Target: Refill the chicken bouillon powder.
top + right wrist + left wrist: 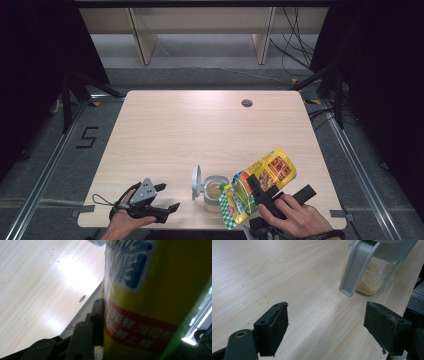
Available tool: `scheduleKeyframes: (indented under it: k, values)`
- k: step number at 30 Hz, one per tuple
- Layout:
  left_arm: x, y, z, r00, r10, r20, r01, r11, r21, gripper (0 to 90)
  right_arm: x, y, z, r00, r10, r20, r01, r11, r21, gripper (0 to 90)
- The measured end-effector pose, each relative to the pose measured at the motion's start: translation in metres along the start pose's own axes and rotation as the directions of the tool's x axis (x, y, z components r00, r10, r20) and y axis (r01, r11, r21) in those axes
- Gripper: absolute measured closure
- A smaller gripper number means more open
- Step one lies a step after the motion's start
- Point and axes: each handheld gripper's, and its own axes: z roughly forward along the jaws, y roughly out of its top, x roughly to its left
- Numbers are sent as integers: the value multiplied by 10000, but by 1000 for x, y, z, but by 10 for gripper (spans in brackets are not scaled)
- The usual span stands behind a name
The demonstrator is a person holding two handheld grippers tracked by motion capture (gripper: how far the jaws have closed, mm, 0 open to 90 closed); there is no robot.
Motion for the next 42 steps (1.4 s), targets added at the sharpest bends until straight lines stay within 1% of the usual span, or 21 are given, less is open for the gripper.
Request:
scheduleKeyframes:
  k: [1, 2, 7, 8, 9, 10, 11, 12, 14, 16, 18, 19, 21, 23, 25, 28, 30, 34, 37, 40, 42]
  values:
    - [0, 0, 0, 10000, -3, 4, 3, 10000, -7, 189, 0, 0, 0, 10000, 15, -6, -15, 10000, -14, 682]
    - [0, 0, 0, 10000, 6, 5, -6, 10000, 2, 189, 1, 0, 0, 9996, 287, -39, -287, 9995, -97, 683]
    - [0, 0, 0, 9999, -124, 44, 124, 9999, -10, 189, 0, 0, 0, 9996, 278, -111, -280, 9995, -125, 683]
    - [0, 0, 0, 9999, -132, 44, 132, 9999, -11, 189, -1, 0, 0, 10000, 28, -1, -28, 9999, -124, 683]
    - [0, 0, 0, 9999, -154, 48, 154, 9999, 1, 189, 0, -1, 0, 9996, 290, -51, -291, 9995, -77, 683]
    - [-2, -1, 0, 9994, -331, 62, 331, 9994, -38, 189, 0, -1, 0, 9993, 353, -99, -354, 9993, -85, 683]
    - [-2, -1, 1, 9994, -347, 82, 347, 9994, -49, 189, 0, -2, -1, 9994, 327, -111, -328, 9994, -62, 683]
    - [-2, -1, 0, 9995, -304, -8, 304, 9995, -35, 189, 1, -2, -1, 9997, 262, -17, -262, 9997, -17, 683]
    - [-2, -1, 1, 9994, -344, 70, 344, 9994, -56, 189, 2, -3, -2, 9995, 310, -16, -310, 9995, 24, 683]
    - [-1, 0, 0, 9996, -287, 42, 287, 9996, 0, 189, 2, -4, -2, 9993, 351, -162, -351, 9994, -3, 683]
    - [-1, 0, 0, 9996, -287, 41, 287, 9996, 1, 189, 2, -5, -3, 9999, 155, -67, -155, 9999, -20, 683]
    - [-1, 0, 1, 9994, -342, 73, 342, 9994, -48, 189, 3, -5, -3, 9995, 305, -86, -304, 9995, 43, 683]
    - [-2, -1, 1, 9993, -375, 6, 375, 9993, -52, 189, 4, -6, -4, 9994, 326, -101, -325, 9994, 92, 683]
    - [-1, -1, 0, 9997, -247, -18, 247, 9997, -9, 189, 5, -6, -5, 9995, 300, -115, -299, 9995, 88, 683]
    - [-2, -1, 1, 9993, -376, 0, 376, 9993, -51, 189, 6, -7, -6, 9992, 372, -114, -371, 9993, 96, 683]
    - [-1, -1, 0, 9997, -260, -28, 260, 9997, -7, 189, 7, -7, -6, 9992, 384, -151, -383, 9992, 62, 683]
    - [-1, -1, 0, 9994, -329, 71, 329, 9995, -15, 189, 7, -6, -6, 9991, 383, -185, -382, 9992, 64, 684]
    - [-2, -1, 1, 9993, -374, -1, 374, 9993, -59, 189, 7, -6, -8, 9995, 268, -188, -268, 9996, -13, 683]
    - [-1, -1, 0, 9996, -271, 34, 271, 9996, 4, 189, 7, -5, -10, 9996, 231, -139, -231, 9997, -60, 684]
    - [-1, -1, 0, 9998, -202, -57, 202, 9998, 33, 190, 7, -3, -11, 9992, 370, -115, -371, 9993, -75, 684]
    - [-1, -1, 0, 9998, -210, -50, 210, 9998, 28, 190, 5, -2, -11, 9998, 178, -121, -179, 9998, -91, 684]
